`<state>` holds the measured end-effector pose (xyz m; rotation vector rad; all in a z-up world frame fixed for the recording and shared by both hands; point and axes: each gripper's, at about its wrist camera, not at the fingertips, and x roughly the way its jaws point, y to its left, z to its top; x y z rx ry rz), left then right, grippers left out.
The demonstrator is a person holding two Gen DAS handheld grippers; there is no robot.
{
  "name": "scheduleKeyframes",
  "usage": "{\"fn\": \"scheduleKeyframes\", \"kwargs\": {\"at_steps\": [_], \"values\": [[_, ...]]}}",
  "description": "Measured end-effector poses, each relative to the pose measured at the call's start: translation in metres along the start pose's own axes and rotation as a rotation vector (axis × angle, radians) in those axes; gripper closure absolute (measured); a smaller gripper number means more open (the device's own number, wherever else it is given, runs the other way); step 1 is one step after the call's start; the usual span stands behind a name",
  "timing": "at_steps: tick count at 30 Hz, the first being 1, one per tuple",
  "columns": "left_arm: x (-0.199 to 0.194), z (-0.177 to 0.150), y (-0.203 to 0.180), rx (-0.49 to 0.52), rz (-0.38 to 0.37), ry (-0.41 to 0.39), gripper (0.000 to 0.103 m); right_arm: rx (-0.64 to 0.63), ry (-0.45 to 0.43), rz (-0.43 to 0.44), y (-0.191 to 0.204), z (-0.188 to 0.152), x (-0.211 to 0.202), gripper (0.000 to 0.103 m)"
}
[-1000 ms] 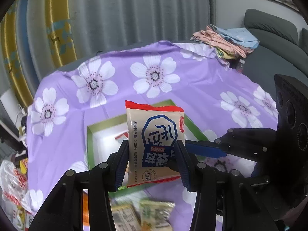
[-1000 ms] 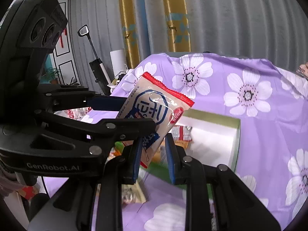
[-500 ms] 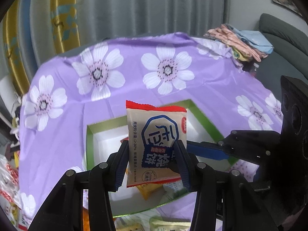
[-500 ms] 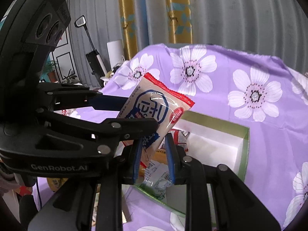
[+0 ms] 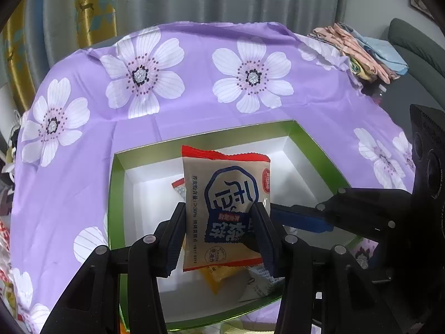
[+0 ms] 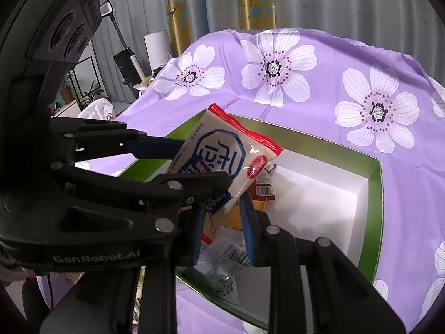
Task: Organize snacks
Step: 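Lift the white bag, carry it over the green box and release it, then move the left gripper to the pale green-and-white snack bag in the pile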
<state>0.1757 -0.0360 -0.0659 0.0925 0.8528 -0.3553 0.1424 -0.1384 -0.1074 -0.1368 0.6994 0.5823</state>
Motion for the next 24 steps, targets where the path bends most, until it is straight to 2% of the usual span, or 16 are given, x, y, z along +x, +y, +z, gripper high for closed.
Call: {"fn": "scheduleKeyframes", "kwargs": {"at_steps": [9,11,14,16,17,21,24], "values": [[0.002,0.000,0.010,-0.051,0.005,0.008,0.055,-0.001,0.004,-0.020,0.000,0.000,0.001,0.075],[0.001,0.000,0.015,-0.077,0.024,0.011,0.053,0.006,0.003,-0.039,-0.001,-0.001,-0.002,0.068],[-0.005,-0.002,0.022,-0.104,0.039,0.002,0.042,0.013,-0.011,-0.051,-0.003,-0.001,-0.010,0.064],[-0.011,-0.003,0.028,-0.126,0.053,-0.004,0.028,0.022,-0.023,-0.061,-0.004,-0.002,-0.018,0.059],[-0.015,-0.004,0.030,-0.133,0.058,-0.008,0.025,0.028,-0.029,-0.063,-0.004,-0.003,-0.022,0.057],[-0.033,-0.011,0.038,-0.158,0.094,-0.014,0.023,0.053,-0.055,-0.072,-0.005,-0.010,-0.043,0.047],[-0.049,-0.021,0.043,-0.178,0.120,-0.022,0.017,0.072,-0.069,-0.079,-0.003,-0.019,-0.057,0.038]]}}
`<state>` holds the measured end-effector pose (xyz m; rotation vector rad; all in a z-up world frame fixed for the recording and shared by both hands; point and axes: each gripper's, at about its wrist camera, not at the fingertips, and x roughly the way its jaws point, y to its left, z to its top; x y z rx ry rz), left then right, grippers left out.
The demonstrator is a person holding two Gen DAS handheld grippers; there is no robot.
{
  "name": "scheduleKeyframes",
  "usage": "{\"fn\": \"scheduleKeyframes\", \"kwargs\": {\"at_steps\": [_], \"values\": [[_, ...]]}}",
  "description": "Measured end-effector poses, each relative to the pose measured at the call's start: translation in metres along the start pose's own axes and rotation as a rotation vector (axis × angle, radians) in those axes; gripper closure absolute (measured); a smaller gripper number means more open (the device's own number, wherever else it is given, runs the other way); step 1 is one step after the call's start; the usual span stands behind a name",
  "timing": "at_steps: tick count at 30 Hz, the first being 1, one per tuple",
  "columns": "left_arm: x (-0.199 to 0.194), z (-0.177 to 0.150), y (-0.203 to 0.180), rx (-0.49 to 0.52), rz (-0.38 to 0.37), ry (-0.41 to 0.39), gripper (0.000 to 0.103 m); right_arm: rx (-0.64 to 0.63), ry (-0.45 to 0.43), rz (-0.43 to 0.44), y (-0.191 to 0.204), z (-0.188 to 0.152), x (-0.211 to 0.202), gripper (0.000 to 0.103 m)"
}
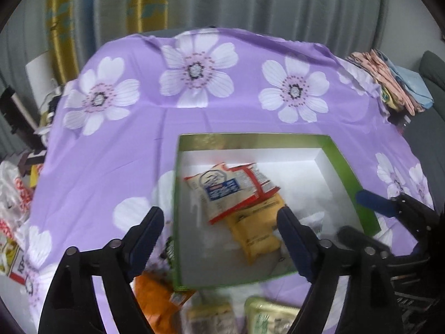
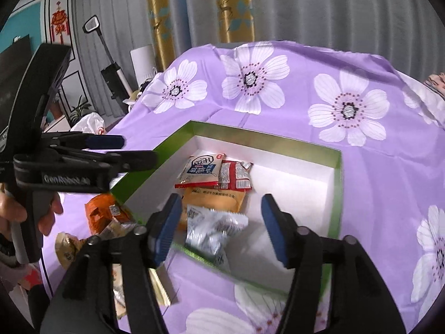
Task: Organize snacks
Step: 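Move the left gripper to the pale green-and-white snack bag in the pile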
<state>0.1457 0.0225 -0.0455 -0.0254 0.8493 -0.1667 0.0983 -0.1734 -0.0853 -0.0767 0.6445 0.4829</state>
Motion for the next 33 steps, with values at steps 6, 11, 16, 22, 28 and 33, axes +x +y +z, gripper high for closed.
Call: {"fn": "scheduleKeyframes", "kwargs": {"at_steps": [6,11,16,22,28,33], "values": [[-0.028,-0.018,0.017,-0.061,0.012,-0.004,0.009,0.052,-0.003,-0.013,-0.003,-0.020,-0.024,0.034],[-0.051,-0.038,0.020,-0.034,0.049,-0.014,0.009,0.091,0.015,-0.016,-0.004,-0.040,-0.037,0.032],[-0.068,-0.063,0.030,-0.031,0.083,-0.002,0.009,0.084,0.050,0.000,0.005,-0.061,-0.045,0.031],[-0.086,-0.089,0.040,-0.019,0.154,0.001,0.008,0.062,0.080,0.078,0.030,-0.076,-0.045,0.031],[-0.090,-0.117,0.051,0.011,0.215,0.041,0.008,-0.018,0.115,0.165,0.066,-0.085,-0.042,0.031],[-0.090,-0.132,0.052,0.010,0.191,0.071,0.008,-0.034,0.148,0.170,0.084,-0.095,-0.033,0.031]]}}
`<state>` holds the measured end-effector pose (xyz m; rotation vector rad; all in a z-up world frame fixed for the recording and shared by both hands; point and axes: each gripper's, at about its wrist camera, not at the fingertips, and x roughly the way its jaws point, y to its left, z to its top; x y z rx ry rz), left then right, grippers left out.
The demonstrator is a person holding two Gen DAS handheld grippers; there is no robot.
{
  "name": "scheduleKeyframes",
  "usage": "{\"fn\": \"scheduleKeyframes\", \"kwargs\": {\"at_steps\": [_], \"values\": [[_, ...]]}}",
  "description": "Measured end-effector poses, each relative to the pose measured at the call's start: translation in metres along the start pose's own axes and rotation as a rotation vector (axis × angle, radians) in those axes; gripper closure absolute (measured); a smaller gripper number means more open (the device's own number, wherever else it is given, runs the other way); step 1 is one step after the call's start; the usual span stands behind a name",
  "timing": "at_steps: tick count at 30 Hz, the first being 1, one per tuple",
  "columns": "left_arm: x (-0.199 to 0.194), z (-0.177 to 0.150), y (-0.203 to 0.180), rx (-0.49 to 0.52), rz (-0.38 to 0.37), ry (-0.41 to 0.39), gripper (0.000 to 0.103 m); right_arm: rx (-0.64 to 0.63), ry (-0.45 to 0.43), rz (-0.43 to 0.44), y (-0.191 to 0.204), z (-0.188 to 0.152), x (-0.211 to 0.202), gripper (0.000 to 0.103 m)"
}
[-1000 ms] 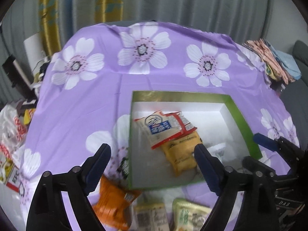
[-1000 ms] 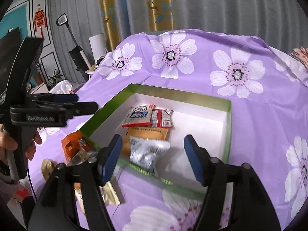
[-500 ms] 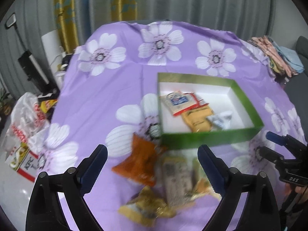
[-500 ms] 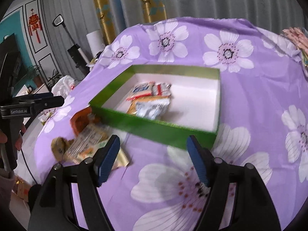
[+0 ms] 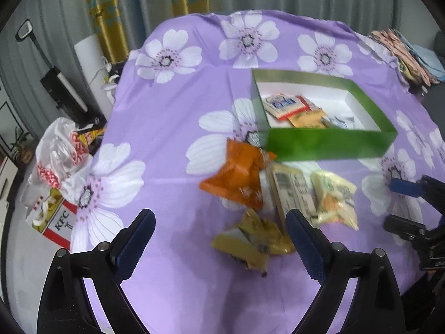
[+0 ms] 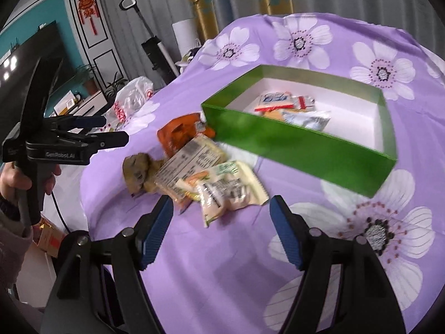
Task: Organize snacks
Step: 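Move the left gripper to the pale green-and-white snack bag in the pile, then close the left gripper on the pale green-and-white bag and lift it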
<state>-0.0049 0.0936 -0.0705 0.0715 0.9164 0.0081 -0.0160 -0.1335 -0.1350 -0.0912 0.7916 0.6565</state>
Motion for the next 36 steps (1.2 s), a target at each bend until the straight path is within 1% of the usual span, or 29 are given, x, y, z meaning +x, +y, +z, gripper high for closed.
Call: {"fn": "scheduleKeyframes", "kwargs": {"at_steps": [2,4,6,10,12,14,16,18,20,21,23,24,25,26,28,29,30,31,32,34,35,36], "values": [[0.001,-0.005,-0.012,0.048,-0.011,0.003,0.008,0.012,0.025,-0.007,0.000,-0.003,0.007,0.032],[0.004,-0.008,-0.028,0.108,-0.042,-0.001,0.008,0.034,0.044,0.006,0.000,-0.006,0.013,0.032],[0.008,-0.009,-0.042,0.159,-0.069,-0.002,0.008,0.043,0.057,0.015,0.000,-0.009,0.018,0.034],[0.018,-0.010,-0.075,0.290,-0.121,-0.005,0.009,0.021,0.073,0.018,0.002,-0.010,0.024,0.042],[0.024,-0.008,-0.082,0.318,-0.130,-0.004,0.010,0.017,0.085,0.012,0.001,-0.010,0.028,0.050],[0.036,-0.003,-0.084,0.325,-0.134,0.025,0.010,0.031,0.093,0.019,-0.001,-0.009,0.032,0.052],[0.042,-0.002,-0.085,0.340,-0.157,0.035,0.014,0.025,0.097,0.024,-0.001,-0.008,0.036,0.055],[0.047,0.000,-0.089,0.367,-0.168,0.046,0.016,0.022,0.104,0.026,-0.003,-0.007,0.040,0.058],[0.051,0.001,-0.092,0.388,-0.170,0.050,0.017,0.020,0.110,0.036,-0.003,-0.006,0.043,0.063],[0.054,0.002,-0.093,0.396,-0.184,0.055,0.018,0.019,0.109,0.043,-0.003,-0.006,0.044,0.064],[0.059,0.005,-0.093,0.401,-0.239,0.076,0.025,0.014,0.109,0.059,-0.002,-0.005,0.046,0.065],[0.062,0.005,-0.093,0.406,-0.251,0.088,0.030,0.007,0.108,0.066,-0.001,-0.005,0.047,0.066],[0.065,0.006,-0.095,0.421,-0.250,0.096,0.034,0.001,0.107,0.069,-0.001,-0.005,0.048,0.067],[0.066,0.005,-0.097,0.429,-0.254,0.101,0.036,-0.001,0.107,0.073,0.000,-0.005,0.048,0.070],[0.068,0.006,-0.099,0.434,-0.275,0.106,0.045,0.001,0.105,0.076,-0.001,-0.005,0.049,0.076],[0.067,0.006,-0.100,0.443,-0.289,0.104,0.047,0.002,0.105,0.075,-0.002,-0.005,0.049,0.077],[0.066,0.005,-0.102,0.450,-0.301,0.102,0.052,0.005,0.105,0.075,-0.003,-0.005,0.050,0.079],[0.066,0.004,-0.105,0.462,-0.313,0.104,0.057,0.009,0.102,0.073,-0.005,-0.005,0.050,0.083],[0.066,0.004,-0.106,0.470,-0.315,0.106,0.059,0.012,0.102,0.071,-0.007,-0.006,0.049,0.086],[0.065,0.004,-0.109,0.481,-0.325,0.100,0.071,0.010,0.096,0.069,-0.007,-0.005,0.048,0.089],[0.066,0.004,-0.110,0.475,-0.339,0.102,0.073,0.003,0.096,0.062,-0.007,-0.005,0.048,0.090],[0.066,0.004,-0.111,0.469,-0.350,0.103,0.078,-0.004,0.098,0.054,-0.006,-0.006,0.048,0.090]]}}
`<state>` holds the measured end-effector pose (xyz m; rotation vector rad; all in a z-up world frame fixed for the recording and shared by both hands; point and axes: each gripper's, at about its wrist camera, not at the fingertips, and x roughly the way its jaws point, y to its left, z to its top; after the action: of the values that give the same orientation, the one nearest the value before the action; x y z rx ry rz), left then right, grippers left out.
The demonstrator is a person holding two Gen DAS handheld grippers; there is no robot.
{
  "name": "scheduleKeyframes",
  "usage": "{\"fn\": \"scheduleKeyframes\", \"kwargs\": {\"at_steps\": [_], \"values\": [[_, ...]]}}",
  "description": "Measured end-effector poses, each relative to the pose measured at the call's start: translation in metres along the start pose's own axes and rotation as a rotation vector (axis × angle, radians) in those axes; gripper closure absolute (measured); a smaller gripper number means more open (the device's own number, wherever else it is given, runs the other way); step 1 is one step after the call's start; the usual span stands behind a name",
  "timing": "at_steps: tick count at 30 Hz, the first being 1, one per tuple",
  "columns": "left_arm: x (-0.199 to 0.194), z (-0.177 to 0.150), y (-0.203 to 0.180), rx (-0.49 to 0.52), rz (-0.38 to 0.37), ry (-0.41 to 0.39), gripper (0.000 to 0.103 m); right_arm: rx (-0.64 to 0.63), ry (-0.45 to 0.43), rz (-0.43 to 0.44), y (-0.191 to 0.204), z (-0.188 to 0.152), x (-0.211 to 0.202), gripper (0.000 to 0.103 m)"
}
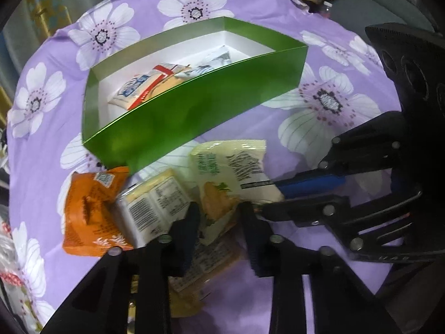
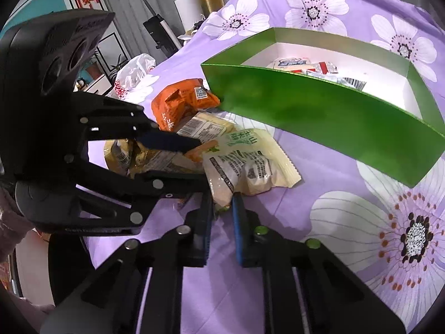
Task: Organize snacks
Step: 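Close the left gripper on the pale green-and-white bag and lift it, then carry the pale green-and-white bag over the green box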
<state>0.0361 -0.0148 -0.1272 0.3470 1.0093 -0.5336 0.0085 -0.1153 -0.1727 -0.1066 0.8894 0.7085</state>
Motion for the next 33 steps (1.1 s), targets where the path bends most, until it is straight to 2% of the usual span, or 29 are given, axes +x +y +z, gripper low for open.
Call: {"fn": "scheduleKeyframes", "kwargs": {"at_steps": [4,7,16,20,25,33], "values": [[0.001,0.003,-0.007,0.003,0.012,-0.023,0.087,0.003,-0.008,-0.018,-0.001,0.001,-0.001,0.092],[-0.002,0.003,-0.005,-0.024,-0.007,-0.041,0.089,-0.003,-0.022,-0.029,-0.001,-0.001,-0.006,0.092],[-0.029,0.002,-0.009,-0.044,-0.004,-0.106,0.089,-0.039,-0.070,-0.050,0.011,0.004,-0.030,0.092],[-0.048,0.004,-0.015,-0.024,0.029,-0.155,0.089,-0.070,-0.108,-0.062,0.019,0.010,-0.047,0.092],[-0.072,0.013,-0.014,-0.023,0.056,-0.217,0.089,-0.096,-0.159,-0.076,0.022,0.022,-0.067,0.092],[-0.089,0.031,-0.013,-0.019,0.086,-0.281,0.089,-0.121,-0.220,-0.102,0.020,0.040,-0.085,0.092]]}}
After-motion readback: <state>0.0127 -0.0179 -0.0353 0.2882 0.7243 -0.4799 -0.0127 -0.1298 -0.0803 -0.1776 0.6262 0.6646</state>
